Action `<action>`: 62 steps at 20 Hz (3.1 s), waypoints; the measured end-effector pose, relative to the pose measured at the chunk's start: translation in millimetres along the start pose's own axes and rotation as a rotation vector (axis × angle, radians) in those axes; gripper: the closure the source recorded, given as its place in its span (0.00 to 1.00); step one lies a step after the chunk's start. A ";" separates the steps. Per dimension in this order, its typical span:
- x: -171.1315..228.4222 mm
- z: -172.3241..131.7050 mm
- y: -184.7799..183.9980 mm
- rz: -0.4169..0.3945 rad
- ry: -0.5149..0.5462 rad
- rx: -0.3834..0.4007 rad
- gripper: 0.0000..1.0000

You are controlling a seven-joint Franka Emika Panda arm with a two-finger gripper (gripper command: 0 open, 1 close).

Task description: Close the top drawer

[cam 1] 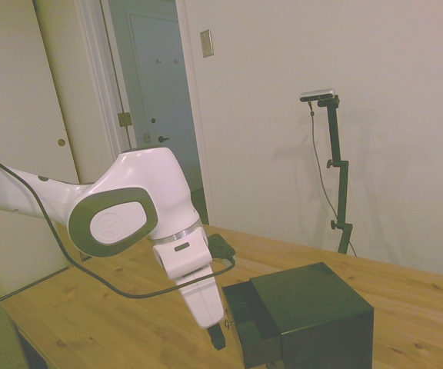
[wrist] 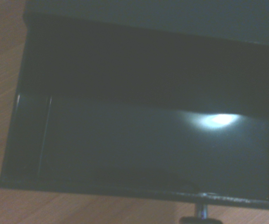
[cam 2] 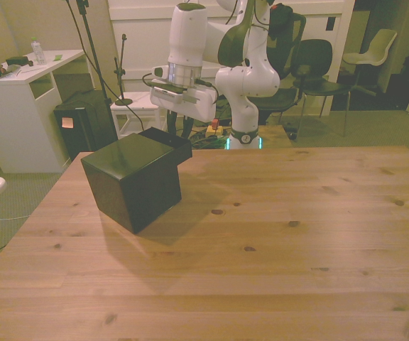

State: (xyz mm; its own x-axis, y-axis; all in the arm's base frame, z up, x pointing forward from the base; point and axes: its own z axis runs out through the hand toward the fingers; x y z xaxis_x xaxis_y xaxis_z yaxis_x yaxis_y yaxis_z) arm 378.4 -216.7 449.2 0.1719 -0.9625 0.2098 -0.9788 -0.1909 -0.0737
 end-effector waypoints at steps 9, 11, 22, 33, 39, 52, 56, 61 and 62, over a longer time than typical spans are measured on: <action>11.2 -3.5 -2.6 0.018 0.006 0.002 1.00; 14.8 -4.7 -1.9 0.024 0.007 0.004 1.00; 40.2 -9.0 4.5 0.071 0.016 0.012 1.00; 69.8 -11.4 11.7 0.118 0.025 0.013 1.00; 76.2 -10.2 6.2 0.099 0.032 0.012 1.00; 91.9 -11.9 -4.4 0.076 0.067 0.031 1.00; 97.5 -12.8 -3.2 0.075 0.075 0.035 1.00; 101.0 -13.4 -2.4 0.074 0.079 0.036 1.00; 101.2 -13.6 -2.5 0.073 0.080 0.036 1.00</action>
State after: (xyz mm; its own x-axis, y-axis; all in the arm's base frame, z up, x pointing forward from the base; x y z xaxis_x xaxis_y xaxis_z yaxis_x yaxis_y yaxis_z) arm 396.8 -311.0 483.9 0.0894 -0.9560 0.2793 -0.9835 -0.1289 -0.1266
